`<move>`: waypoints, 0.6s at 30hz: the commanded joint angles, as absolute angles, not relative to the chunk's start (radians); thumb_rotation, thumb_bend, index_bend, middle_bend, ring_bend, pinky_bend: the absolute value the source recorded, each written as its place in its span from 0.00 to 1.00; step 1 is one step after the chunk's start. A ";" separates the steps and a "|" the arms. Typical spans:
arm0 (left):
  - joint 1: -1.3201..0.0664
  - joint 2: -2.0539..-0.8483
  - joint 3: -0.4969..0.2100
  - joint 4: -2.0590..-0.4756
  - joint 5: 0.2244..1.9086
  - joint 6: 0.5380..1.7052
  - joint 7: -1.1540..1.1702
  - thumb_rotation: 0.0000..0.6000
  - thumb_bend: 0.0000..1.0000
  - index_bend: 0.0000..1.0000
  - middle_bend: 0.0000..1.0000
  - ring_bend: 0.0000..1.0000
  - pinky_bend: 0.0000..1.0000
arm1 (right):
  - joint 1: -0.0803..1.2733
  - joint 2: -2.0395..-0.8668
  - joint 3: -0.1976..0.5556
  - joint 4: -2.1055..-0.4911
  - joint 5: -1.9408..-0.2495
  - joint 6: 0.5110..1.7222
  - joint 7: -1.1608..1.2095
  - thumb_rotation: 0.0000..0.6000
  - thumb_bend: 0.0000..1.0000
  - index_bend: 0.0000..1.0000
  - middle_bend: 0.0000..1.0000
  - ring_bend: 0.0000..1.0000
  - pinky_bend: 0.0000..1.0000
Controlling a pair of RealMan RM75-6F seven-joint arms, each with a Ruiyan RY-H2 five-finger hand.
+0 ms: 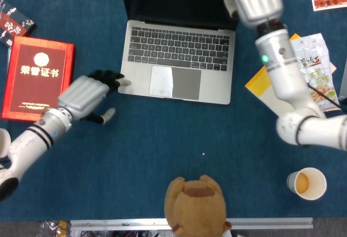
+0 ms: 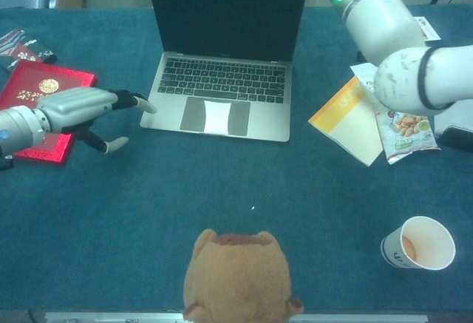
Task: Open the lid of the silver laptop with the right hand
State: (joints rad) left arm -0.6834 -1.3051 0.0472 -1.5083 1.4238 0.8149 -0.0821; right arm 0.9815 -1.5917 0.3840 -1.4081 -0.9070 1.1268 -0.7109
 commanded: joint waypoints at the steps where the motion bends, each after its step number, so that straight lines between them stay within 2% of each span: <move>1: -0.645 -1.261 0.033 -1.537 1.403 0.880 -0.045 0.84 0.44 0.14 0.09 0.06 0.06 | 0.886 -1.470 0.349 -1.560 -0.952 1.202 -0.678 1.00 0.31 0.08 0.17 0.00 0.00; 9: -0.569 -1.158 0.011 -1.625 1.348 1.002 0.016 0.84 0.44 0.14 0.10 0.06 0.06 | 0.723 -1.263 0.278 -1.783 -1.013 1.308 -0.639 1.00 0.31 0.08 0.20 0.01 0.00; 18: -0.457 -1.066 0.000 -1.704 1.303 1.150 0.023 0.84 0.44 0.14 0.10 0.06 0.06 | 0.551 -1.143 0.181 -1.898 -1.107 1.417 -0.540 1.00 0.31 0.08 0.20 0.02 0.00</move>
